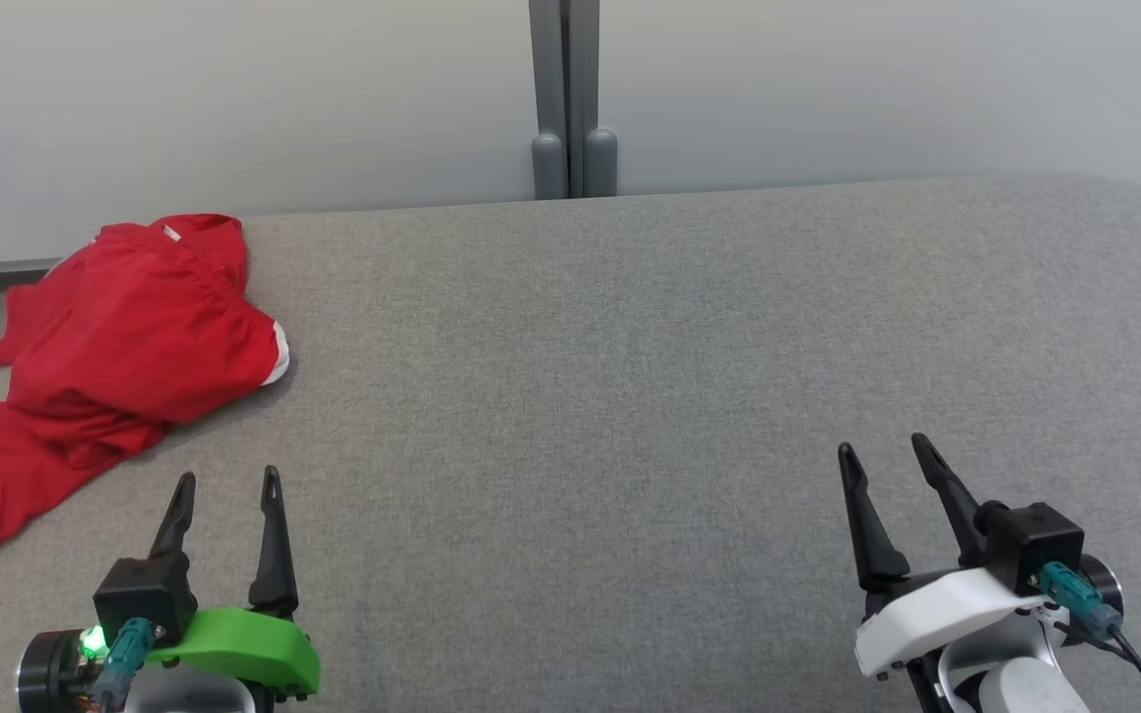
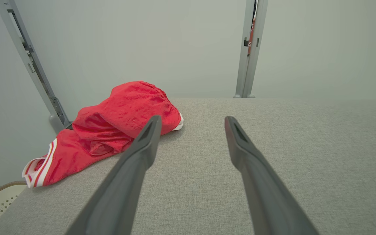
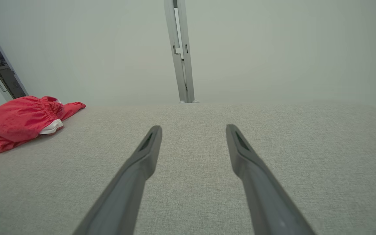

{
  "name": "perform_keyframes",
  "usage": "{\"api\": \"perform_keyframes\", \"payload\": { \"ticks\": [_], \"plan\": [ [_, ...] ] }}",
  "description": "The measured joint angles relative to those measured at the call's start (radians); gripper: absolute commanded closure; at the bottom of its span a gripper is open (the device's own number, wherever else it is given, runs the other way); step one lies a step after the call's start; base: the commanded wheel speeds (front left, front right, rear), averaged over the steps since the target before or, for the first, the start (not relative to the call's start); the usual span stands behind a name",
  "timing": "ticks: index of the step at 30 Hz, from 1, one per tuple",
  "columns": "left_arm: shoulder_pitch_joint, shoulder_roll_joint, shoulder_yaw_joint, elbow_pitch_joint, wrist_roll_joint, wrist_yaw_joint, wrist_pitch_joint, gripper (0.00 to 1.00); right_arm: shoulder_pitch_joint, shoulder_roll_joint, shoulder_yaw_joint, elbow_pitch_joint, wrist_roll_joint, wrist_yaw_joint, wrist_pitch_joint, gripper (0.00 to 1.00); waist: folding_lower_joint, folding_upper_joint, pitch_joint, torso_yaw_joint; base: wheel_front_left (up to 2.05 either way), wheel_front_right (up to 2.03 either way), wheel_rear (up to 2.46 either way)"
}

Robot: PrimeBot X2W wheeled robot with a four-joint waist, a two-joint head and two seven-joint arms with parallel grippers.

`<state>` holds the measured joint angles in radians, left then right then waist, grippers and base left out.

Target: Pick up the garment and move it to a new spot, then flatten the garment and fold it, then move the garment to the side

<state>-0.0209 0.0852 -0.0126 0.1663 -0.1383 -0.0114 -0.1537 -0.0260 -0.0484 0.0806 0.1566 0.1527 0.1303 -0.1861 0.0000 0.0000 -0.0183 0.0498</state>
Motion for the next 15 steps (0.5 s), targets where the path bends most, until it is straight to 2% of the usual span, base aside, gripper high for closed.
{"api": "perform_keyframes", "payload": {
  "ticks": [15],
  "plan": [
    [0.0, 0.01, -0.001, 0.007, -0.024, 0.007, 0.0, 0.0, -0.001, 0.0, -0.002, 0.016, 0.038, 0.0, -0.003, 0.0, 0.0, 0.0, 0.004, 0.003, 0.0, 0.0, 0.0]
  ]
}}
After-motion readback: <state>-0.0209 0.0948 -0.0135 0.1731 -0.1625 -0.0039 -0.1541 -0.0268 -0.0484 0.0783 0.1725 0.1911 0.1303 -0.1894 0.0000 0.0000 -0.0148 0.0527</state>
